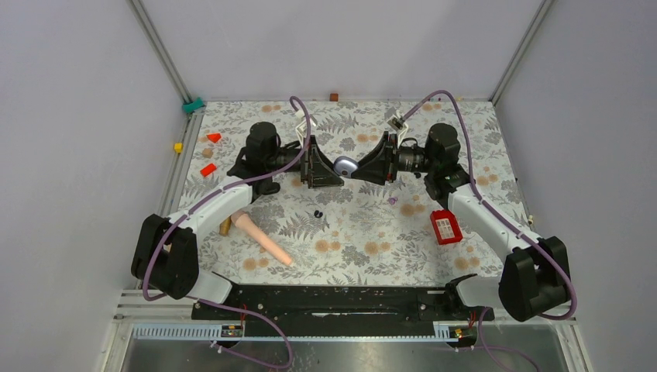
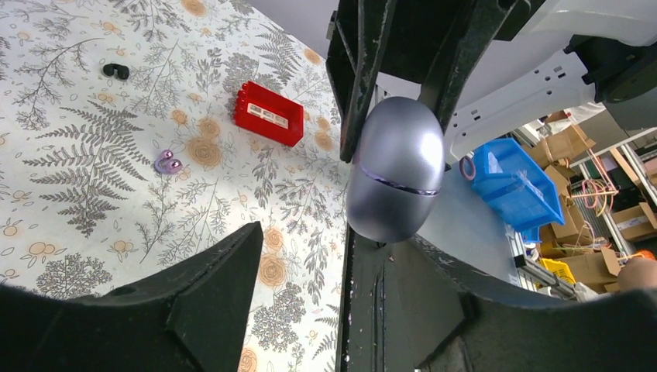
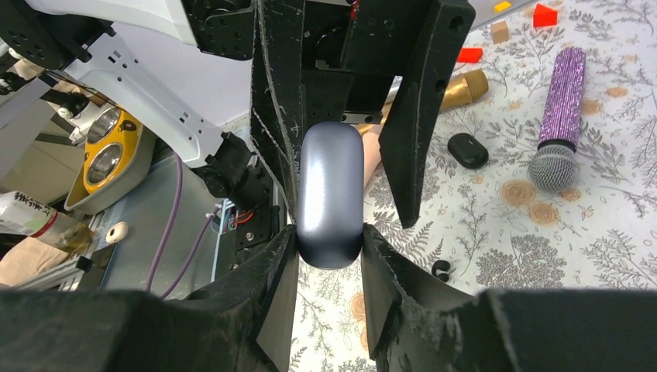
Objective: Insert the wireless bluetooth earbuds into the charging case
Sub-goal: Pick up the charging case at the center of the board.
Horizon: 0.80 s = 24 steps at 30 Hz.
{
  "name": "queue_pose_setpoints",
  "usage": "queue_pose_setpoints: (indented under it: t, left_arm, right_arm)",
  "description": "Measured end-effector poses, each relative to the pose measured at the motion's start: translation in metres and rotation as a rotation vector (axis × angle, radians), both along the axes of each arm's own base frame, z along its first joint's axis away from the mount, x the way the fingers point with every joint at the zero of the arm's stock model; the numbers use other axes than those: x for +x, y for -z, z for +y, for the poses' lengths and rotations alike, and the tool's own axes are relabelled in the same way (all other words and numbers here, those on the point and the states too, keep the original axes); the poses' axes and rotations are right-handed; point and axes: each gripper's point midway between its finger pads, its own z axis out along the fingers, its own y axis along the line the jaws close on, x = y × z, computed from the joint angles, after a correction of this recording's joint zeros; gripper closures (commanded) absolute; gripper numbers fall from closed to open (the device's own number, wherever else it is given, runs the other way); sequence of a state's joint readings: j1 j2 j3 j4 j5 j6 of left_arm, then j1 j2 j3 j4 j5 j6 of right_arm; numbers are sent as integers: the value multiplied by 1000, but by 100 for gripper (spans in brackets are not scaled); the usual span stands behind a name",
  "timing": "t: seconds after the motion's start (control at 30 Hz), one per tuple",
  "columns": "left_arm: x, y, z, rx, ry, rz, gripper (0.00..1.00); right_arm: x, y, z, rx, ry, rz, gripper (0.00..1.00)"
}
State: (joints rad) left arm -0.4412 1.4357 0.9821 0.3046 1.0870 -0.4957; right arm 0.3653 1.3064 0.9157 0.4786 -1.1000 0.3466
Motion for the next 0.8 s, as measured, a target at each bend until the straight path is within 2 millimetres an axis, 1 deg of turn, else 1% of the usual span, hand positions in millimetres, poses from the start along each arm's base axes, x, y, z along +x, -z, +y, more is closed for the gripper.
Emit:
queue_pose_setpoints:
  t: [0.27, 0.37, 0.5, 0.57, 0.7, 0.8]
  left_arm:
    - [-12, 4, -5, 14, 51, -13, 50]
    - [-16, 3, -7, 13, 70, -22, 57]
    - [-17, 4, -7, 18, 76, -19, 62]
    - [-17, 5, -6, 19, 77, -19, 61]
    - [-18, 6, -6, 25, 80, -15, 49]
    - [-18, 5, -6, 23, 80, -21, 47]
  right_arm:
    - [1, 15, 2, -21, -20, 55, 79]
    - [4, 21, 3, -27, -22, 78, 79]
    - [1, 23, 3, -28, -43, 88, 79]
    - [-1, 23, 3, -30, -51, 88, 79]
    - [-3, 29, 2, -49, -63, 90, 79]
    - [-6, 37, 0, -71, -68, 106, 79]
